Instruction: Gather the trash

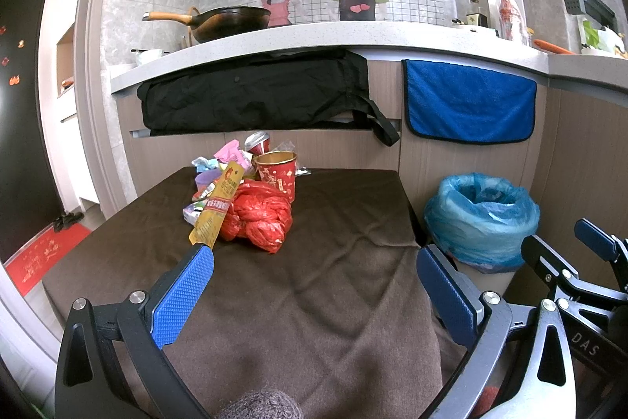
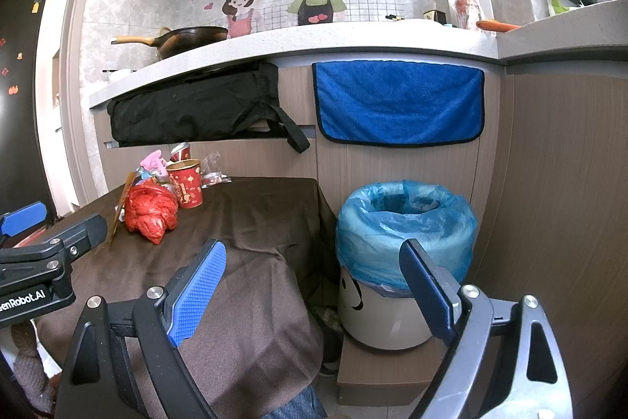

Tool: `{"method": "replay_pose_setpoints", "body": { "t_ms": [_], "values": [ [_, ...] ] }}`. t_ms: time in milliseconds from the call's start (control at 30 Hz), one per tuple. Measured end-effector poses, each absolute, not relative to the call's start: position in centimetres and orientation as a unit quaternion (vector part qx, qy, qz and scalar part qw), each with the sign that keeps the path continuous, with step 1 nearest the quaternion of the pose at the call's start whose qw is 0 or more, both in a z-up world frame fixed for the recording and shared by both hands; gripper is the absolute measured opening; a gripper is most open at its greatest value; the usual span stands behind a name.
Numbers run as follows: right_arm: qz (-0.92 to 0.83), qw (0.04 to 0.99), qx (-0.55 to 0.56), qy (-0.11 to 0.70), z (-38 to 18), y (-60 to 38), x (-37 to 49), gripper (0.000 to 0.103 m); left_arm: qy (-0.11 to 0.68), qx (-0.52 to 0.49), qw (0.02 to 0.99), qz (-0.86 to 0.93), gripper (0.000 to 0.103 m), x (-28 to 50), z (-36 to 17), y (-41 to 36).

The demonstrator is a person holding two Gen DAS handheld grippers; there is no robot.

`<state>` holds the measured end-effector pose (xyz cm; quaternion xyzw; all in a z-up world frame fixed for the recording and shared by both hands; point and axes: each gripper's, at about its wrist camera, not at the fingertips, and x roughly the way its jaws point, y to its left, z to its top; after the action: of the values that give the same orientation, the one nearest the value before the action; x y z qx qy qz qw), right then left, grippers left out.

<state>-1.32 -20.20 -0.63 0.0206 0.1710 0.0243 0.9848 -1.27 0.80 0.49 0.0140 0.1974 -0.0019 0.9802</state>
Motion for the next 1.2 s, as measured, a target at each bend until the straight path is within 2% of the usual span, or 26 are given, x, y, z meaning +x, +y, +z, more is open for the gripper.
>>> {"method": "replay_pose_setpoints", "body": {
  "t_ms": [1200],
  "values": [
    [0.024, 0.983, 0.023, 0.178, -0.75, -20.51, -0.95, 0.088, 0.199, 0.017, 0.98, -0.015, 0.102, -0.28, 1.03, 0.41]
  ]
}}
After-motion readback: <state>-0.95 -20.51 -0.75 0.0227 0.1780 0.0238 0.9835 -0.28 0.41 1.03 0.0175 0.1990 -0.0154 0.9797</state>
